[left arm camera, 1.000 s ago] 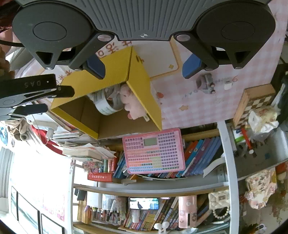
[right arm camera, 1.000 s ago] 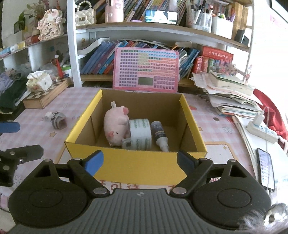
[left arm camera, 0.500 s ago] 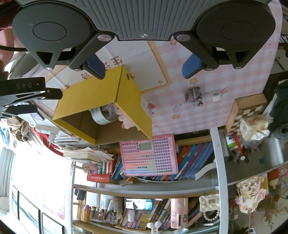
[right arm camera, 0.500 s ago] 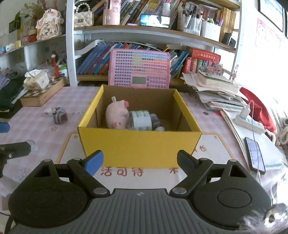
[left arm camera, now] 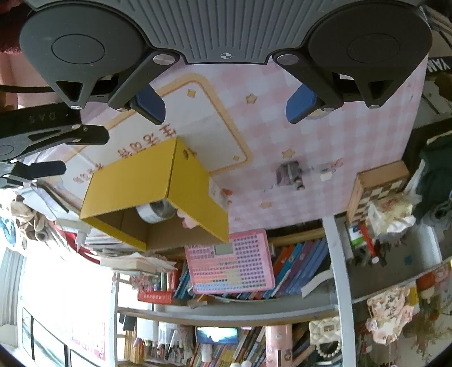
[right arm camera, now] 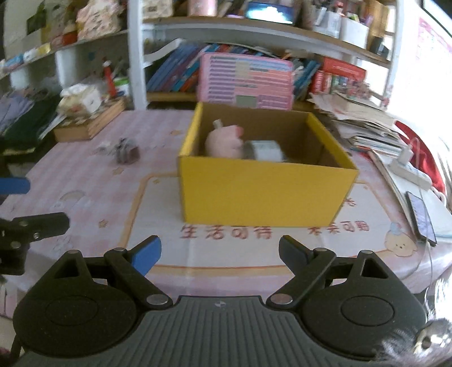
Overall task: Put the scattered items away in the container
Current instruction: 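Withdraw both open tools up out of the yellow box, then move the right tool toward the grey toy car while the left tool approaches the white charger cube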
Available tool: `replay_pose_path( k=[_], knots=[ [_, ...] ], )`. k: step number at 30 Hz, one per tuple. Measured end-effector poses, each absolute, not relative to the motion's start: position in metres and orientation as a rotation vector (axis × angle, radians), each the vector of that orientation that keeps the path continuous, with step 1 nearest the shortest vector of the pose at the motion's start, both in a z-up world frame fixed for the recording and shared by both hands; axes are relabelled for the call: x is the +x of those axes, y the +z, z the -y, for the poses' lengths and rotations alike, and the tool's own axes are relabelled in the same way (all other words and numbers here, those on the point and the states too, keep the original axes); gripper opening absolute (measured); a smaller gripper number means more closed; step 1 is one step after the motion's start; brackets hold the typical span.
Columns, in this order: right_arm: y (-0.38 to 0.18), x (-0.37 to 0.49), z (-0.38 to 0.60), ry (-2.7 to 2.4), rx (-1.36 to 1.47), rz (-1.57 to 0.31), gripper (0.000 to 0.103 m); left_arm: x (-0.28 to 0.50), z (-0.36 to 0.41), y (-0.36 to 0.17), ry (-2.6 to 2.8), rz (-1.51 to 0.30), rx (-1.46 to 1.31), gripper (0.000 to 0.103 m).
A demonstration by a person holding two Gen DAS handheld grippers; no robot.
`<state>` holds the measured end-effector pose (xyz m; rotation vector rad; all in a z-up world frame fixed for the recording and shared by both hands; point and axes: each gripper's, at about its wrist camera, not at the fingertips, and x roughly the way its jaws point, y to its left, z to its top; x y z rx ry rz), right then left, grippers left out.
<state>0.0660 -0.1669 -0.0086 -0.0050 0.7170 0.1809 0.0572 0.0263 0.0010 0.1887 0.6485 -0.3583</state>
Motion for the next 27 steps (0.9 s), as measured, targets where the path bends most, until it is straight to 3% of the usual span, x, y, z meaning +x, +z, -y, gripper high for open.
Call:
replay_pose_path(
  k=[27],
  knots=[
    [0.002,0.074,0.082,0.334,-0.123,-0.686,0.091,0.047,-0.101,0.001,-0.217,-0.641,0.082,0.095]
  ],
)
